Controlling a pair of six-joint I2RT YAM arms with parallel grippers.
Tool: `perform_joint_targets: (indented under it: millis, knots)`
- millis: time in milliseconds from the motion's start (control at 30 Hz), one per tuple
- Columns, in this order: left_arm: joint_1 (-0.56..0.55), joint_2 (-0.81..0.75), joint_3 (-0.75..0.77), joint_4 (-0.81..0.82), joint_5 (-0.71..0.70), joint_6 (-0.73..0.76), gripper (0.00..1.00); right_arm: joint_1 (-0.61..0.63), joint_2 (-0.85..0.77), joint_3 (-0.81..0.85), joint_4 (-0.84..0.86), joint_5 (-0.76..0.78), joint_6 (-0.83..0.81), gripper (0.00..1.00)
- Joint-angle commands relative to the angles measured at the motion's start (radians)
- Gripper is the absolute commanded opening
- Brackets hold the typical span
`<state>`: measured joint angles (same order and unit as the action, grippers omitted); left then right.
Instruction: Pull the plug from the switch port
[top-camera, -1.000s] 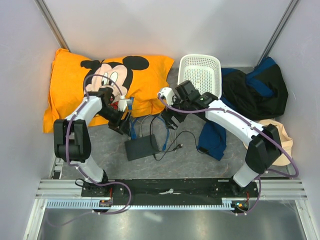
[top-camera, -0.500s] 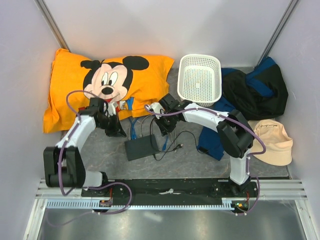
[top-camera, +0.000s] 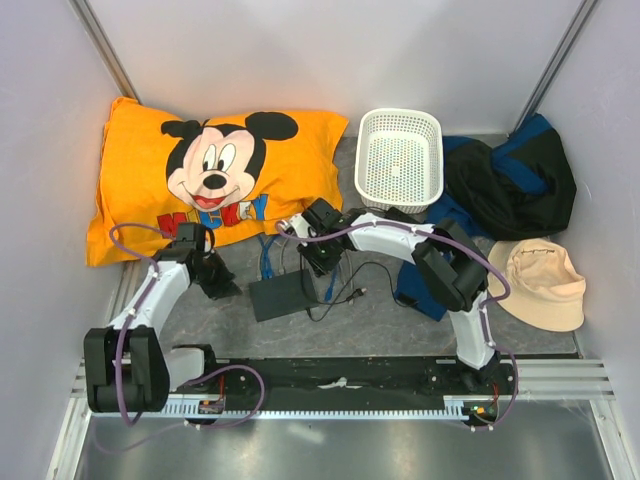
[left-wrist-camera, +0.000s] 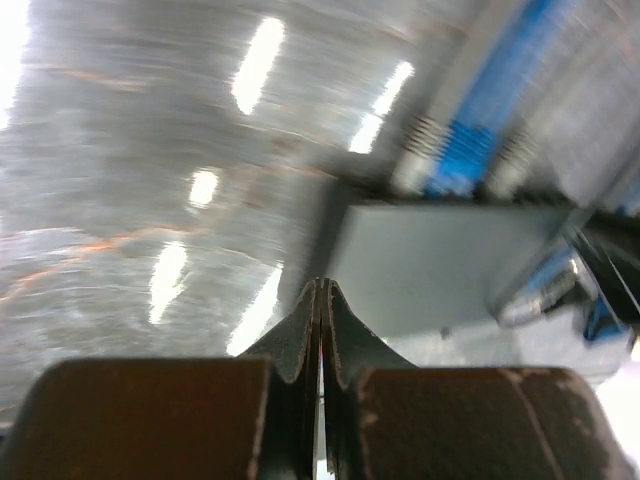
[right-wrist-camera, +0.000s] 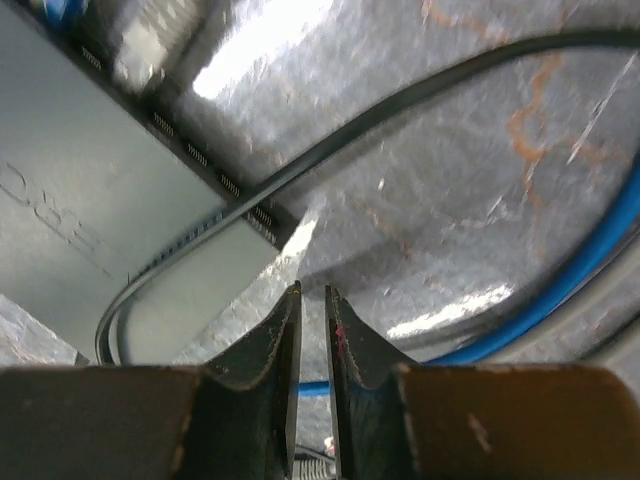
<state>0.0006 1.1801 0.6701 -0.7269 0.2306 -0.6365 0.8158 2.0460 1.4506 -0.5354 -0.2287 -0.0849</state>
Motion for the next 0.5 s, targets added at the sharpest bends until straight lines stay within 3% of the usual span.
perform_joint_targets:
  millis: [0,100,233,467]
  knots:
    - [0.03,0.019,-0.052,0.001,-0.044,-0.078,0.02,-0.001,0.055,0.095,0.034,0.003,0.014,0.23]
    - [0.012,0.076,-0.079,0.027,-0.037,-0.097,0.02,0.002,0.129,0.199,0.006,-0.009,0.007,0.22]
    - [-0.097,0.144,-0.099,0.07,0.036,-0.103,0.02,0.009,0.221,0.316,-0.037,-0.032,-0.007,0.22]
    - [-0.27,0.104,-0.106,0.178,0.139,-0.115,0.02,0.046,0.29,0.425,-0.046,-0.051,0.008,0.21]
